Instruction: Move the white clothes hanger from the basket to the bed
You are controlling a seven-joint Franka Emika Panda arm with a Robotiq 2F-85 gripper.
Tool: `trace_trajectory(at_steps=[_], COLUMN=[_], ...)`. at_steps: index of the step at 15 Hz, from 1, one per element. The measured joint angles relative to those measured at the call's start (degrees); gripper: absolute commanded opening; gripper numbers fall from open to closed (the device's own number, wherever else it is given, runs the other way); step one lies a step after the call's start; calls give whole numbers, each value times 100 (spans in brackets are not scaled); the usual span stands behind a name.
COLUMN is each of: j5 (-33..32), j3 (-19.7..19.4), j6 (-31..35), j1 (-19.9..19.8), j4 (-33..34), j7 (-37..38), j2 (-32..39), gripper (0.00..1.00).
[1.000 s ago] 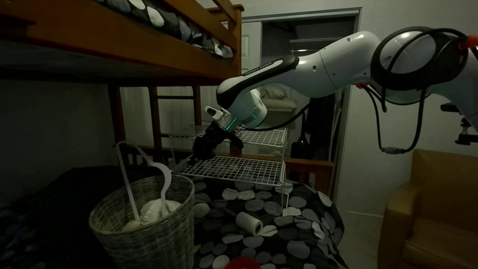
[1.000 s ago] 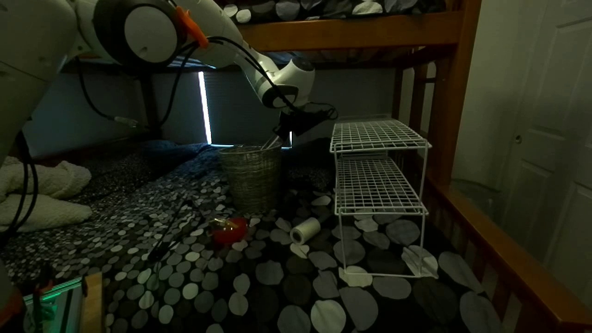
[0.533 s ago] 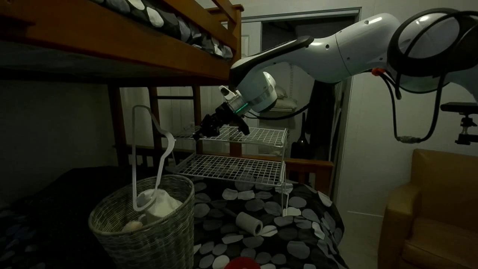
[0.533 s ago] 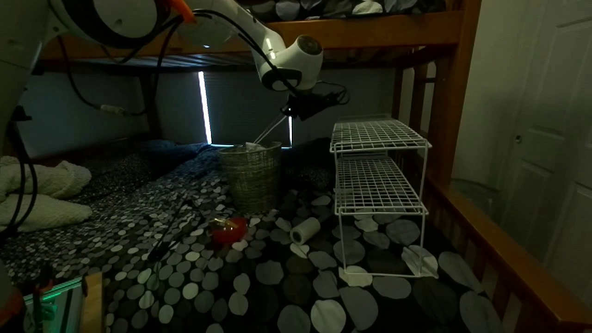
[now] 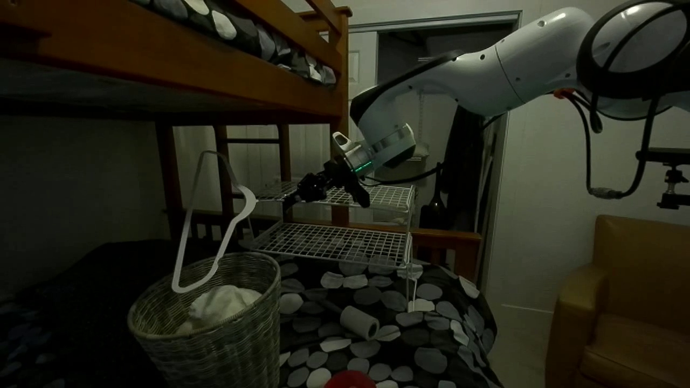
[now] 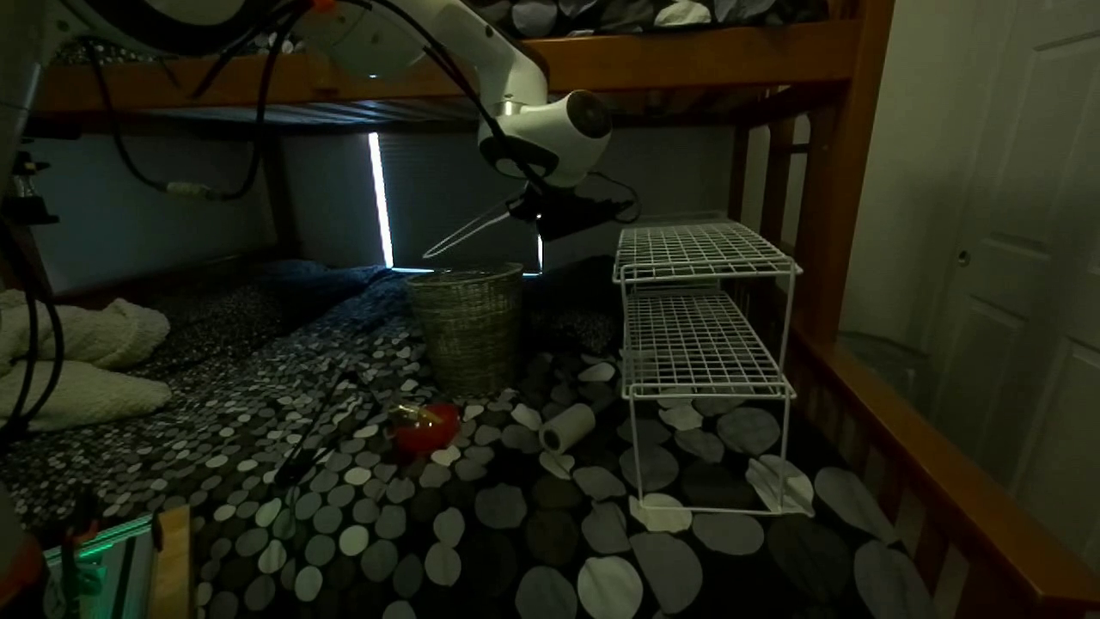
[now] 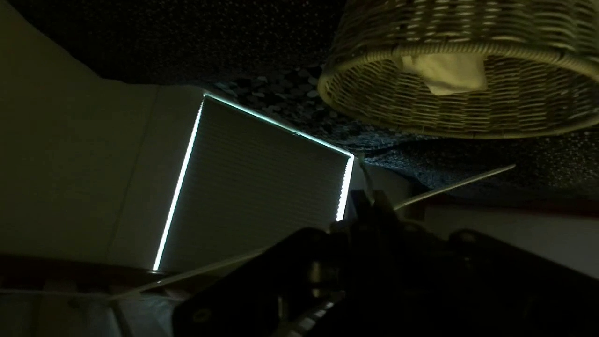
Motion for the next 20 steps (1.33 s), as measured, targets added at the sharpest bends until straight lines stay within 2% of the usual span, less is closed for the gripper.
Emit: trace_trajectory(at_steps=[3,6,11,17,20], j5=[-165,-757,-1841,-2322,-2335], j3=[-363,-679,-867,-869,-904], j6=[-749,-1381,-2127,-2160,-2050], j1=[205,513,820,925,925], j4=[-313,-596,-928,-1296,-1434], j7=[-19,10,-181,-1564,-1830], j2=[-228,-377,-746,-1145,-1281], gripper=[2,2,1,3,1])
